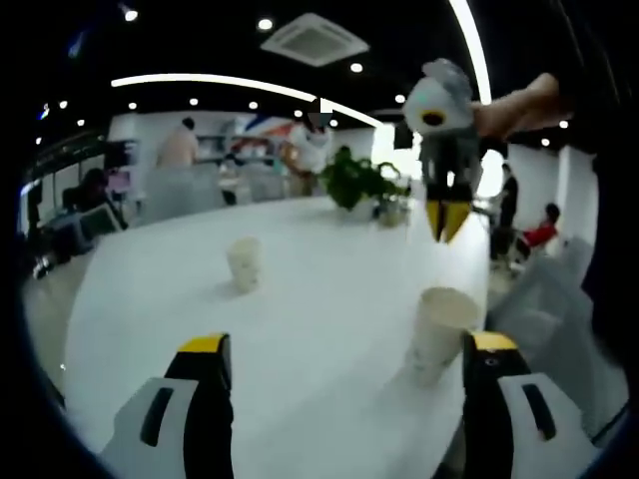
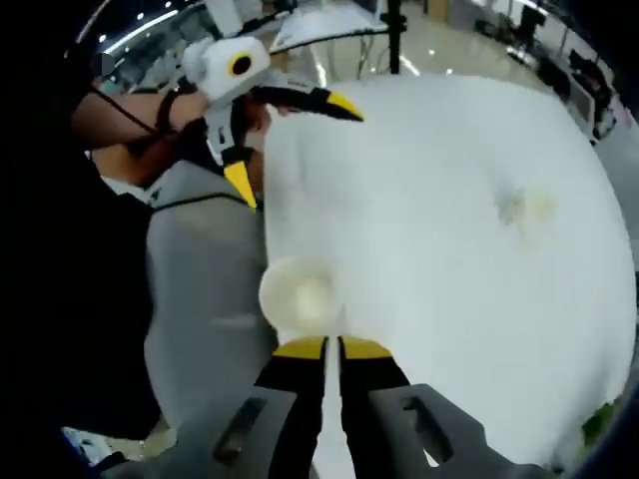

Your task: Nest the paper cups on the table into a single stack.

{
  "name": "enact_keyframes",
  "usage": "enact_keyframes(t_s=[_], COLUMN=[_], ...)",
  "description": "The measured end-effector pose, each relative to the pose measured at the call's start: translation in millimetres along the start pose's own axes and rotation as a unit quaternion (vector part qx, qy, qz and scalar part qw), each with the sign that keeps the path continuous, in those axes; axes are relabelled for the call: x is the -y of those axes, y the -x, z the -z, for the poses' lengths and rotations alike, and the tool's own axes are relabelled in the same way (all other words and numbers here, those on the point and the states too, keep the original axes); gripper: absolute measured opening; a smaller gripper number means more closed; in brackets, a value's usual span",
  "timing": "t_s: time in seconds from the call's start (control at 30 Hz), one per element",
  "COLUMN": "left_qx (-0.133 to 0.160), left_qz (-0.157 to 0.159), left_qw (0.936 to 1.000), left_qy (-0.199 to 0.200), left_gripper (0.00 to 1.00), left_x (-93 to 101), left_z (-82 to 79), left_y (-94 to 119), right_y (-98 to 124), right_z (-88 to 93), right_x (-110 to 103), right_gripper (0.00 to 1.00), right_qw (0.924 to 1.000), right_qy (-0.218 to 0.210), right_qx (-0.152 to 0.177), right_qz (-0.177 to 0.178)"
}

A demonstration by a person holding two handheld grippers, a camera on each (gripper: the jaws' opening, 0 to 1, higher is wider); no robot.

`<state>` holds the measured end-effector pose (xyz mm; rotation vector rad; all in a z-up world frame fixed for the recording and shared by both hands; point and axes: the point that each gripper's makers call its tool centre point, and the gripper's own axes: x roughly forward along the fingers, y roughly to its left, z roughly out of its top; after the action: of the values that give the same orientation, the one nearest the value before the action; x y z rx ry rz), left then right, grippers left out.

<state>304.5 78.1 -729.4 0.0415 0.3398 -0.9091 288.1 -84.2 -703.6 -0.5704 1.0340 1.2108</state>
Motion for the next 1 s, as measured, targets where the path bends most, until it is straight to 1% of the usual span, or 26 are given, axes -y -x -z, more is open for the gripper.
enact_keyframes(t_s=[0.03,0.07,0.13,0.17,0.27,0.3,0.33,0.37,0.4,0.43,0.5,0.57,0.6,0.63,0.67,0.7,0.73,0.8,0.87,0.93,0.97,1.0], left_qx=[0.002,0.002,0.003,0.005,-0.002,-0.003,-0.005,-0.005,-0.007,-0.009,-0.012,-0.018,-0.018,-0.018,-0.018,-0.018,-0.017,-0.017,-0.022,-0.023,-0.024,-0.02], left_qz=[-0.003,-0.003,-0.002,0.0,0.003,0.005,0.008,0.009,0.012,0.014,0.018,0.019,0.019,0.019,0.018,0.016,0.015,0.014,0.011,0.008,0.006,0.004], left_qw=[1.0,1.0,1.0,1.0,1.0,1.0,1.0,0.9999,0.9999,0.9999,0.9997,0.9996,0.9996,0.9996,0.9996,0.9996,0.9997,0.9997,0.9996,0.9996,0.9996,0.9997], left_qy=[0.0,0.0,0.0,0.005,0.004,0.003,0.001,-0.001,-0.003,-0.003,-0.007,-0.012,-0.012,-0.011,-0.011,-0.011,-0.01,-0.01,-0.013,-0.015,-0.015,-0.014], left_gripper=[0.95,0.95,0.95,0.95,0.95,0.95,0.95,0.95,0.95,0.95,0.95,0.95,0.95,0.95,0.95,0.95,0.95,0.95,0.95,0.95,0.95,0.95], left_x=[-1.3,-1.4,-1.0,-0.2,2.5,3.9,6.2,7.9,10.0,11.1,13.2,13.2,13.0,12.4,11.2,10.4,9.9,9.0,6.5,2.6,0.9,-1.2], left_z=[-2.1,-3.6,-6.5,-7.6,-7.4,-7.9,-9.1,-10.5,-11.9,-12.3,-13.1,-14.1,-15.4,-16.3,-17.7,-19.5,-20.9,-22.7,-22.9,-25.2,-26.8,-30.6], left_y=[0.3,0.4,-0.3,-0.8,-3.0,-3.8,-4.9,-5.5,-6.4,-7.0,-7.5,-7.3,-6.8,-6.6,-6.3,-5.6,-5.1,-4.6,-4.2,-3.5,-3.1,-2.3], right_y=[3.7,8.8,15.2,17.5,19.3,20.1,20.8,21.4,20.3,19.8,19.3,20.2,22.1,22.6,25.6,27.5,30.6,31.8,33.3,32.5,30.7,30.2], right_z=[1.2,2.2,6.0,7.9,13.3,13.2,13.8,15.0,18.7,18.6,25.0,28.3,33.3,34.2,39.4,42.0,44.9,52.5,59.8,64.6,70.6,71.4], right_x=[5.7,10.1,16.7,18.9,20.1,20.3,21.0,21.6,19.3,18.0,18.4,19.7,23.1,23.8,28.6,32.1,35.4,37.7,40.6,43.2,44.8,46.6], right_gripper=[0.01,0.02,0.04,0.05,0.07,0.07,0.07,0.07,0.07,0.09,0.12,0.13,0.14,0.16,0.2,0.25,0.28,0.34,0.38,0.46,0.52,0.56], right_qw=[0.9997,0.9982,0.995,0.9924,0.9858,0.9818,0.9798,0.9781,0.9784,0.9781,0.9754,0.9712,0.9664,0.9649,0.9602,0.9573,0.9515,0.9486,0.944,0.9402,0.9381,0.9374], right_qy=[-0.005,-0.012,-0.027,-0.037,-0.072,-0.084,-0.084,-0.083,-0.074,-0.062,-0.069,-0.08,-0.089,-0.092,-0.096,-0.096,-0.102,-0.106,-0.113,-0.122,-0.15,-0.148], right_qx=[0.017,0.044,0.07,0.089,0.119,0.137,0.146,0.153,0.155,0.162,0.169,0.182,0.195,0.199,0.208,0.211,0.224,0.228,0.236,0.245,0.236,0.237], right_qz=[0.018,0.039,0.066,0.077,0.094,0.101,0.107,0.115,0.114,0.115,0.125,0.131,0.142,0.145,0.16,0.172,0.184,0.192,0.201,0.203,0.204,0.207])
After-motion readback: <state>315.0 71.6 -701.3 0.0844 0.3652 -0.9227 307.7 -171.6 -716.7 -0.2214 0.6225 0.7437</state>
